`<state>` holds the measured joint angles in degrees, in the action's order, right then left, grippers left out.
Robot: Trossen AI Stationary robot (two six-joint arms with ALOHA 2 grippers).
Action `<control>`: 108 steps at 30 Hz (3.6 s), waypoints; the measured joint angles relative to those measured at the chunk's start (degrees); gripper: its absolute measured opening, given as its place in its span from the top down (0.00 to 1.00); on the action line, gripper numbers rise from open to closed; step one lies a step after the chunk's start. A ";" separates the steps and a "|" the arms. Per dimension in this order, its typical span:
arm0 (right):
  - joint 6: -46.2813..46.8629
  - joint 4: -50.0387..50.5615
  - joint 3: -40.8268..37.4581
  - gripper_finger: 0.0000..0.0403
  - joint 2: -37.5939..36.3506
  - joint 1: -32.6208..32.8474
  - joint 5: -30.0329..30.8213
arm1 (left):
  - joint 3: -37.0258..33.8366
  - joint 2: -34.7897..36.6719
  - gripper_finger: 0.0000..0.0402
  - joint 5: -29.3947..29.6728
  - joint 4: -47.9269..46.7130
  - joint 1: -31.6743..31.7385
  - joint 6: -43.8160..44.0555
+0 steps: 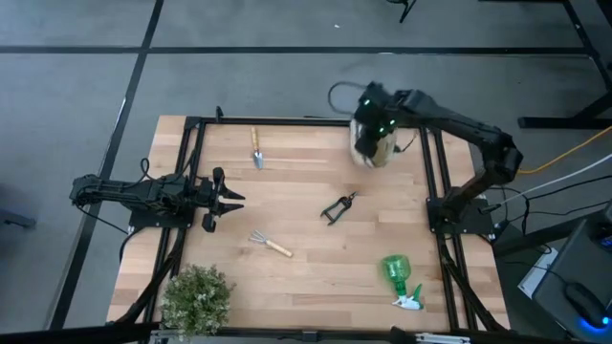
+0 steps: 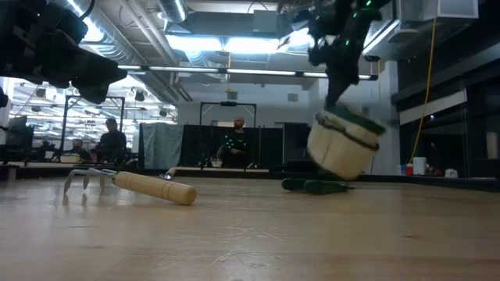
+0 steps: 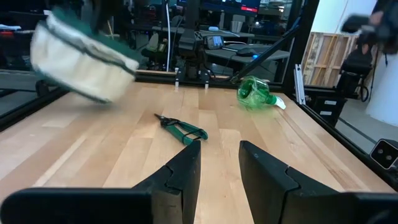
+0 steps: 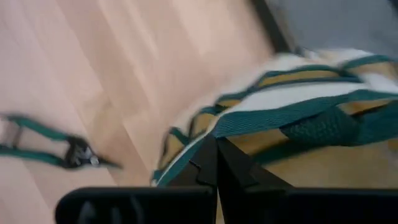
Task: Pick & Place Garden tools in Gardening bag
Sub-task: Prepare the white bag, then put the cutter into the white bag
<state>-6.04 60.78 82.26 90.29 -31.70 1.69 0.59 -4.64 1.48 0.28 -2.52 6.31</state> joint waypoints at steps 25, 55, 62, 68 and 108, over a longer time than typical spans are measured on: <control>2.18 -2.02 1.84 0.97 8.20 5.81 -0.74 | -0.01 0.00 0.74 -0.02 -0.01 0.02 0.00; 2.50 5.25 11.46 0.49 6.97 11.35 -8.41 | 0.01 0.00 0.74 -0.02 0.01 0.00 0.00; -0.32 5.04 11.45 0.49 6.98 17.13 -8.38 | -0.01 0.00 0.74 -0.02 0.01 0.02 0.00; -3.07 4.67 11.27 0.49 6.96 21.62 -8.39 | -0.01 0.00 0.74 -0.02 -0.01 0.02 0.00; -29.11 -22.69 -12.87 0.49 13.13 28.39 -6.27 | 0.01 0.00 0.74 -0.04 -0.01 0.02 0.00</control>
<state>-35.15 38.09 69.38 103.42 -3.31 -4.57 0.60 -4.64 1.44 0.27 -2.50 6.31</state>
